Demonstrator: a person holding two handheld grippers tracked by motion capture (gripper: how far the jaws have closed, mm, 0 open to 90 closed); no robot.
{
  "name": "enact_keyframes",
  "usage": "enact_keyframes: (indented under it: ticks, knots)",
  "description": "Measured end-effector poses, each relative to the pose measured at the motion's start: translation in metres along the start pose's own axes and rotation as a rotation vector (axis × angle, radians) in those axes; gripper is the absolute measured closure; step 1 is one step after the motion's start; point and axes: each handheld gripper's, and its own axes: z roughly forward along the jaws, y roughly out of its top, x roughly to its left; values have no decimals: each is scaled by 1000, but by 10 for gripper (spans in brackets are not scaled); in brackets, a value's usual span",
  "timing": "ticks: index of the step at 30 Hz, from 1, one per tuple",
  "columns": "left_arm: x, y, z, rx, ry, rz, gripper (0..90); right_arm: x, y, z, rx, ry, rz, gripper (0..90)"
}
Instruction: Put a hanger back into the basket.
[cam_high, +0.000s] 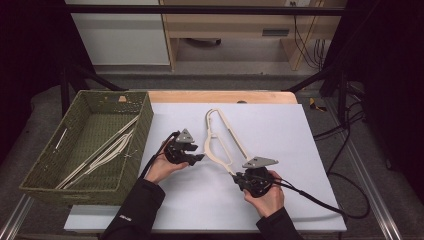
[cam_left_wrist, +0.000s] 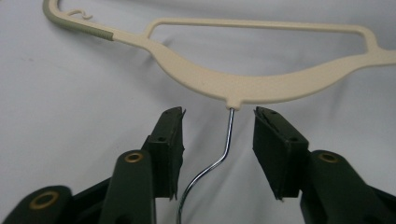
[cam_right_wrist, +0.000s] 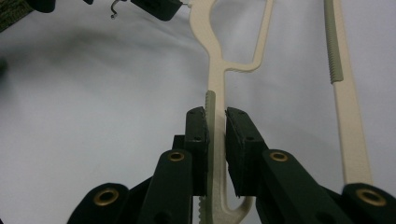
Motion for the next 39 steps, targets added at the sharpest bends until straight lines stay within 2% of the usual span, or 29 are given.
enact_keyframes:
  ticks: [1, 6, 9, 11, 12, 13, 18, 19, 20, 21, 24, 28, 30, 34, 37, 38, 39]
  knots:
    - [0, -1, 2, 4, -1, 6, 550, -1, -1, 0, -4, 1, -19, 798]
    - [2, -3, 8, 26, -9, 37, 660, -1, -1, 0, 1, 7, -27, 798]
    - [3, -4, 9, 32, -32, 48, 739, -1, -1, 0, 1, 9, -36, 798]
    - [1, -4, 8, 49, -39, 84, 780, -1, -2, 1, 1, 11, -52, 798]
    - [1, -4, 7, 68, -42, 114, 797, 1, -2, 1, 7, 12, -33, 798]
    - [-1, -4, 7, 70, -45, 117, 816, 0, -3, 1, 10, 15, -46, 797]
    - [-10, -2, 1, 108, -34, 194, 855, -2, -6, 2, 23, 32, -62, 796]
    - [-12, -2, -1, 115, -31, 202, 859, -2, -7, 2, 28, 44, -46, 796]
    - [-14, -2, -2, 122, -24, 210, 860, -4, -9, 2, 30, 54, -65, 796]
    - [-16, -1, -3, 130, -19, 218, 860, -3, -10, 3, 36, 59, -58, 795]
    - [-21, -1, -6, 156, -4, 231, 862, -4, -13, 4, 36, 72, -83, 795]
    - [-28, 1, -9, 178, 22, 241, 865, -1, -14, 4, 41, 77, -76, 793]
    - [-32, 2, -11, 198, 36, 245, 866, -2, -16, 4, 38, 88, -99, 785]
    - [-40, 2, -12, 254, 54, 252, 866, 0, -14, 3, 15, 104, -114, 672]
    - [-43, 4, -13, 274, 61, 241, 869, 1, -11, 4, -44, 90, -179, 546]
    - [-44, 4, -14, 273, 55, 227, 870, 3, -9, 5, -64, 88, -189, 499]
    - [-45, 6, -15, 284, 59, 234, 870, 4, -7, 6, -88, 85, -203, 459]
